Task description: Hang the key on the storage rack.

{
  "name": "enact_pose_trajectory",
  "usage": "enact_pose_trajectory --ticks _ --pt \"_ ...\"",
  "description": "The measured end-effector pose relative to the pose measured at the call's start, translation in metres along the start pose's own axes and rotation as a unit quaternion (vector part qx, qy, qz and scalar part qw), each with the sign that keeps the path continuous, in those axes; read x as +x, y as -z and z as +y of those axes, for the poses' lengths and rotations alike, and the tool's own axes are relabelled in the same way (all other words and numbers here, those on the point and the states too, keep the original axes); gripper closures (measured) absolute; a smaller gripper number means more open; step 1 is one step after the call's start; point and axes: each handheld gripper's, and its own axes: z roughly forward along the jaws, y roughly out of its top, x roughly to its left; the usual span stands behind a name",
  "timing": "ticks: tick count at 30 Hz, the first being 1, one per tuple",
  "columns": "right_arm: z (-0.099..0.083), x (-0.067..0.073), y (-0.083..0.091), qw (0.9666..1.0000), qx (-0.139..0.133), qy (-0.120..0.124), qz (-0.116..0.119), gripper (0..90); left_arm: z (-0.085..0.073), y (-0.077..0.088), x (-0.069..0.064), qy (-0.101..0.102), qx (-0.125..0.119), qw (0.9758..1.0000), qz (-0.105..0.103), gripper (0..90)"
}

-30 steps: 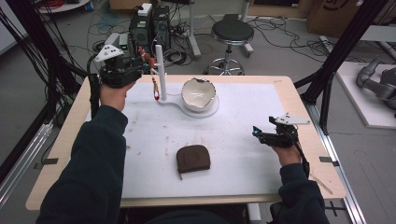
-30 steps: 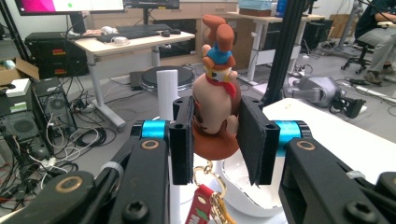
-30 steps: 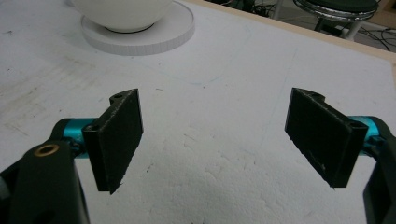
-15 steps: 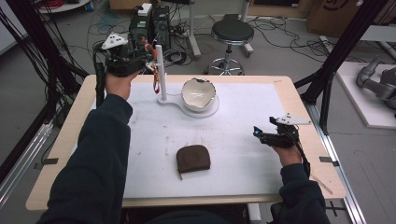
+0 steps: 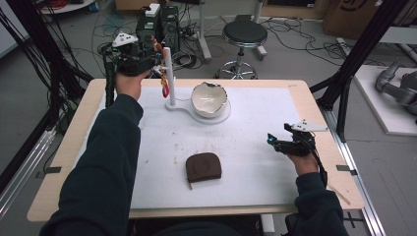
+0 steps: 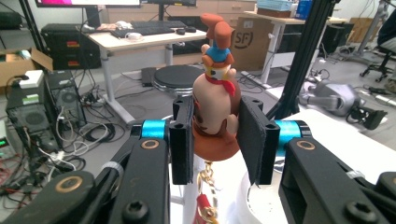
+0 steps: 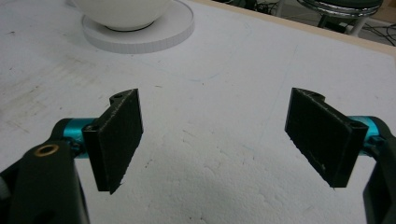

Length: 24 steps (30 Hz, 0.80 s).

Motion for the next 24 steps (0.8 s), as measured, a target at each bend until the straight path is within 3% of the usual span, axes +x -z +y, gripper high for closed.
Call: enact_pose_trajectory --ticks 17,24 --pt "0.000 0.000 -0.001 1.0000 0.002 0.002 0.001 19.4 0.005 0.006 -0.010 -0.008 -0.005 0.9999 -0.008 66.6" --pt "0.000 0.000 -0.001 1.0000 0.002 0.000 0.002 19.4 0.004 -0.002 -0.013 -0.013 0.002 0.9999 -0.005 66.6"
